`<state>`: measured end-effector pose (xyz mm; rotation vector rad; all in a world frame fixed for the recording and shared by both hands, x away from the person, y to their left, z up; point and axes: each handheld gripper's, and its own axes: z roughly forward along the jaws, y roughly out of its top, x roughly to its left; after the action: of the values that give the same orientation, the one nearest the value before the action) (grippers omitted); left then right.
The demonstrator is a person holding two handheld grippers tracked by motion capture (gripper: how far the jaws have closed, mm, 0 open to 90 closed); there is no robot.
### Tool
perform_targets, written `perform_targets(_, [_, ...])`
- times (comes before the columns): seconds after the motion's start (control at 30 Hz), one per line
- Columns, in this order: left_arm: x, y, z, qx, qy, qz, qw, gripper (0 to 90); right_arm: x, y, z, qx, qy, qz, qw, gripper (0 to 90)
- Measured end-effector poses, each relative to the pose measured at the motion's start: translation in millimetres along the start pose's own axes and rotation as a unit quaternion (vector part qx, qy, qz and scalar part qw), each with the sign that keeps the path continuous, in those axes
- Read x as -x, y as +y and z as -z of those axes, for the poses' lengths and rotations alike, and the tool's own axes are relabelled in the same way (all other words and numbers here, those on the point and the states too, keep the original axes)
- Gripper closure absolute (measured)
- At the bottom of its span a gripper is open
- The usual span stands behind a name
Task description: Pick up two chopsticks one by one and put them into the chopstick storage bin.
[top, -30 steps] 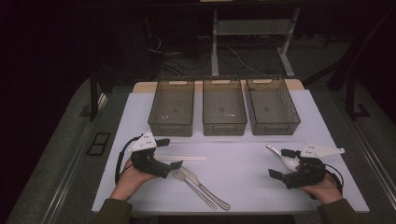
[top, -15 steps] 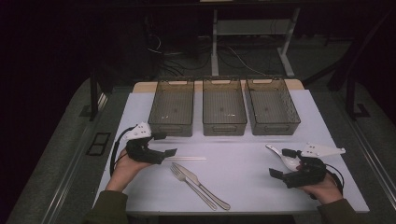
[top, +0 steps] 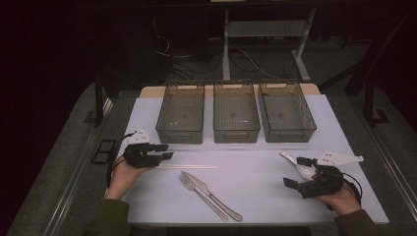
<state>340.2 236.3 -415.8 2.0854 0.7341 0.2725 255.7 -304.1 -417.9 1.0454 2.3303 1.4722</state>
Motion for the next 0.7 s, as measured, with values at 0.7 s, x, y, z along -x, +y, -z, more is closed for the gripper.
perform_targets(0.7, [-30.9, -37.9, 16.3, -0.065, 0.061, 0.051, 0.9947, 87.4, 0.2, -0.4, -0.2, -0.005, 0.0, -0.002, 1.0, 3.4])
